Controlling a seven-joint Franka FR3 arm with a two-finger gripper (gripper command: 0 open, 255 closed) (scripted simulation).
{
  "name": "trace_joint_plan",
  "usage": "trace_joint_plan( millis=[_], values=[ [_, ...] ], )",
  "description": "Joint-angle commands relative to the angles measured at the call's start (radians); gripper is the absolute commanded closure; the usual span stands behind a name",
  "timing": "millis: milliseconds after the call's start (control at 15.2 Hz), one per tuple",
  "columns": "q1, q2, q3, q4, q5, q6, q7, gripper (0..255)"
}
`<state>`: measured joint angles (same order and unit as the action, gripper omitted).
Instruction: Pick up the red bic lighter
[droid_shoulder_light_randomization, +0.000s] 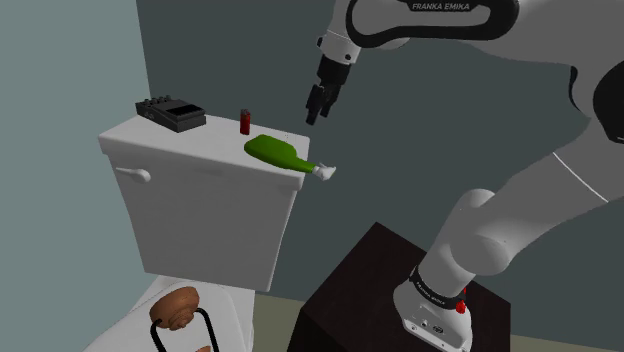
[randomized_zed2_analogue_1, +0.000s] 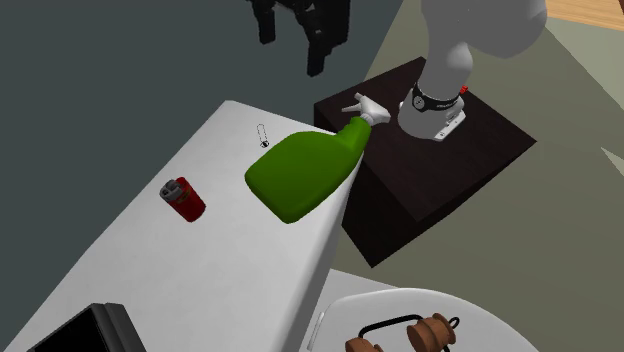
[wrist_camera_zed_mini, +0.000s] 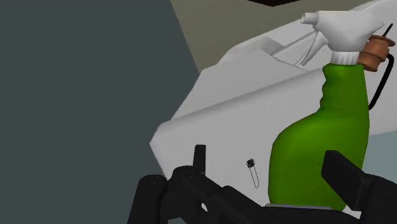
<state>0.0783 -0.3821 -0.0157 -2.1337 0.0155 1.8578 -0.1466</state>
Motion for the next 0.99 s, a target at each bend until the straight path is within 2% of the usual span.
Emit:
trace_joint_plan(
  millis=[0,528,924],
  values=[
    [0.007,0.076,0.005,0.061,-0.004,0.019,-0.011,0],
    [0.038,0.376,0.04,0.361,-0.029,0.034,-0.03,0],
    [0.067,0.618,0.063,0.657,-0.063,-0.01,-0.041,0]
  ],
)
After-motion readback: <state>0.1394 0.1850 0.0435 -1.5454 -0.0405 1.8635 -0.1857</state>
